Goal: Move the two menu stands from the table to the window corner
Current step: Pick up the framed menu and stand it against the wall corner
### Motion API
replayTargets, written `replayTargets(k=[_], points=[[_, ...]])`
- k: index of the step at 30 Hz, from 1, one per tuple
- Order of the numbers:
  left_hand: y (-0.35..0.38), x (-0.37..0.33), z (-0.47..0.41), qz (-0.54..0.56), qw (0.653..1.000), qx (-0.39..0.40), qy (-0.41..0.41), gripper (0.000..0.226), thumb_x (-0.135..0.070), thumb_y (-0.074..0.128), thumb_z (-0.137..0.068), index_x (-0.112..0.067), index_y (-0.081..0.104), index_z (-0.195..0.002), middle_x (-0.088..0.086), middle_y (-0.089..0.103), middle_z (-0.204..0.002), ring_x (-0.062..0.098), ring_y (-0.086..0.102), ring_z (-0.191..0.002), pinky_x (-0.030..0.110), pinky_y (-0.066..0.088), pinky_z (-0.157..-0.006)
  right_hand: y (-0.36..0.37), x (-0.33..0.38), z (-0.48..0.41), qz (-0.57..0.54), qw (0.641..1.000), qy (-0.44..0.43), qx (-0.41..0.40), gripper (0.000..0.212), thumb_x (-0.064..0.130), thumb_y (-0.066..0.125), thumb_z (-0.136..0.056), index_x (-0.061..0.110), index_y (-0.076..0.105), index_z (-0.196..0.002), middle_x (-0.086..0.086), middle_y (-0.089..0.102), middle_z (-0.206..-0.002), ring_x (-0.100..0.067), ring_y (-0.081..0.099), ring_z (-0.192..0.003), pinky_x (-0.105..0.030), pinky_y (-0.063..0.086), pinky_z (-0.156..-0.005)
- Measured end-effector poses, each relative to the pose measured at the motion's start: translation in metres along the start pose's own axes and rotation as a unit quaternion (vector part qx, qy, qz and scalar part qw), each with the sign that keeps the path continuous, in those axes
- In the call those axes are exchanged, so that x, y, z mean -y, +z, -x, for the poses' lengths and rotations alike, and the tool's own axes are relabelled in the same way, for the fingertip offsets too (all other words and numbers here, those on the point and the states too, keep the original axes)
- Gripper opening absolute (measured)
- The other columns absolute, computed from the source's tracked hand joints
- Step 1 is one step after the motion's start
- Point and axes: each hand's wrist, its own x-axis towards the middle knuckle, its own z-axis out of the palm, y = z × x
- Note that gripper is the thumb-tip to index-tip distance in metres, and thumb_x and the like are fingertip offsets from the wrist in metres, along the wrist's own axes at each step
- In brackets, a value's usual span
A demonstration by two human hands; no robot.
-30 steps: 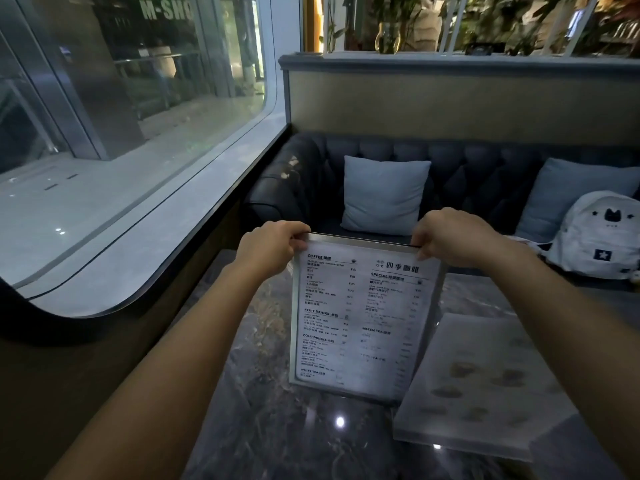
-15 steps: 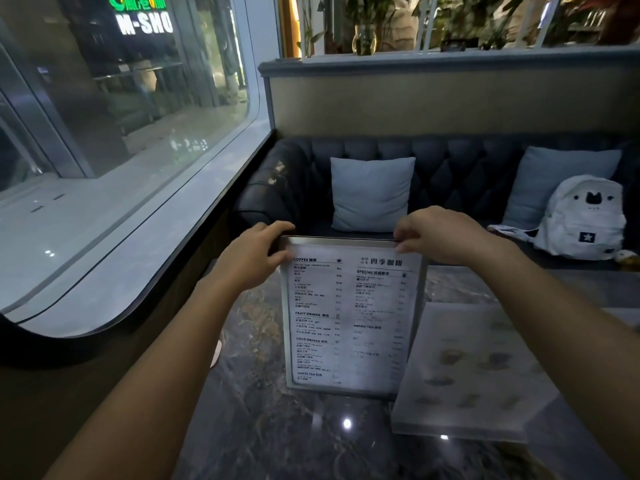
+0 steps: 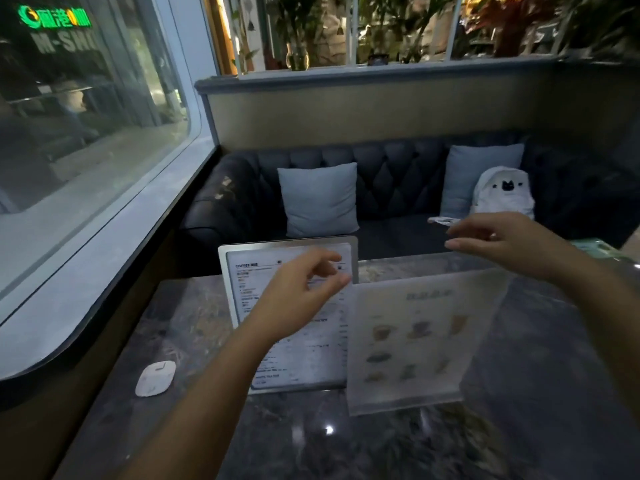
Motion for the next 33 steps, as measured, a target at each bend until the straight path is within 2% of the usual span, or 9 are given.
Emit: replayTargets(k=[3, 7, 11, 13, 18, 22, 25, 28, 33], points=[[0.021, -0.004, 0.000, 0.026, 0.999, 0.040, -0.007, 0.027, -0.041, 0.062, -0.082, -0.034, 0.056, -0.107, -0.017, 0.061, -0.096, -0.002, 0.057, -0.095, 0.023, 0.047, -0.087, -0.007, -0.014, 0.021, -0.019, 1.000, 0.018, 0.016, 0.046, 0.068, 0.052, -0.058, 0.039, 0.063, -0.091, 0.016, 0.064, -0.090, 0.004, 0.058, -0.085, -0.018, 0.043, -0.070], [0.040, -0.005, 0.000, 0.009, 0.998, 0.060, -0.021, 0.018, -0.029, 0.064, -0.083, -0.021, 0.061, -0.099, -0.002, 0.063, -0.094, 0.014, 0.060, -0.086, 0.035, 0.053, -0.078, -0.003, -0.032, 0.042, -0.028, 0.999, 0.026, 0.020, 0.013, 0.052, 0.063, -0.067, 0.045, 0.059, -0.077, 0.018, 0.065, -0.086, 0.009, 0.060, -0.078, -0.009, 0.047, -0.062], [0.046, -0.005, -0.001, -0.010, 0.998, 0.046, -0.031, 0.014, -0.025, 0.063, -0.083, -0.012, 0.059, -0.089, 0.011, 0.065, -0.084, 0.026, 0.060, -0.078, 0.043, 0.052, -0.071, 0.013, -0.046, 0.049, -0.018, 0.999, 0.021, -0.029, 0.005, 0.023, 0.067, -0.079, 0.027, 0.065, -0.079, -0.004, 0.068, -0.080, -0.022, 0.063, -0.079, -0.040, 0.048, -0.072], [0.045, -0.005, -0.003, -0.007, 0.998, 0.044, -0.034, 0.015, -0.023, 0.064, -0.083, -0.009, 0.060, -0.089, 0.017, 0.065, -0.085, 0.030, 0.061, -0.078, 0.050, 0.052, -0.074, 0.017, -0.049, 0.051, -0.017, 0.998, 0.015, -0.052, 0.002, 0.020, 0.067, -0.079, 0.020, 0.067, -0.081, -0.007, 0.068, -0.079, -0.025, 0.062, -0.077, -0.042, 0.047, -0.072], [0.043, -0.008, -0.004, 0.003, 0.999, 0.037, -0.038, 0.017, -0.022, 0.064, -0.083, -0.006, 0.058, -0.087, 0.022, 0.063, -0.083, 0.035, 0.060, -0.077, 0.053, 0.051, -0.074, 0.021, -0.054, 0.053, -0.019, 0.997, 0.009, -0.076, 0.005, 0.020, 0.069, -0.076, 0.018, 0.069, -0.081, -0.007, 0.068, -0.078, -0.023, 0.060, -0.072, -0.040, 0.046, -0.070], [0.044, -0.009, 0.001, 0.003, 0.999, 0.036, -0.037, 0.016, -0.024, 0.063, -0.083, -0.009, 0.057, -0.084, 0.018, 0.063, -0.082, 0.032, 0.060, -0.077, 0.051, 0.052, -0.072, 0.021, -0.056, 0.050, -0.038, 0.996, 0.014, -0.077, 0.005, 0.023, 0.070, -0.075, 0.027, 0.069, -0.078, 0.008, 0.064, -0.072, -0.010, 0.056, -0.068, -0.037, 0.045, -0.069], [0.045, -0.008, 0.003, 0.001, 0.999, 0.031, -0.035, 0.015, -0.025, 0.063, -0.084, -0.012, 0.056, -0.081, 0.012, 0.062, -0.078, 0.027, 0.059, -0.073, 0.043, 0.050, -0.066, 0.019, -0.054, 0.050, -0.047, 0.996, 0.016, -0.071, 0.018, 0.025, 0.069, -0.076, 0.040, 0.061, -0.070, 0.020, 0.062, -0.073, -0.011, 0.058, -0.073, -0.036, 0.045, -0.070], [0.046, -0.006, 0.004, -0.009, 0.999, 0.023, -0.041, 0.014, -0.029, 0.063, -0.083, -0.016, 0.056, -0.082, 0.004, 0.061, -0.075, 0.018, 0.057, -0.069, 0.027, 0.045, -0.059, 0.016, -0.052, 0.051, -0.049, 0.997, 0.009, -0.056, 0.022, 0.026, 0.068, -0.076, 0.043, 0.059, -0.066, 0.012, 0.065, -0.075, -0.015, 0.060, -0.075, -0.034, 0.046, -0.069], [0.040, -0.006, 0.007, 0.022, 0.999, 0.032, -0.036, 0.012, -0.038, 0.064, -0.081, -0.028, 0.058, -0.079, -0.002, 0.066, -0.080, 0.008, 0.061, -0.071, 0.018, 0.048, -0.060, 0.005, -0.045, 0.054, -0.055, 0.998, -0.003, -0.020, 0.004, 0.038, 0.065, -0.076, 0.040, 0.064, -0.072, 0.017, 0.067, -0.077, -0.001, 0.060, -0.073, -0.024, 0.046, -0.063]])
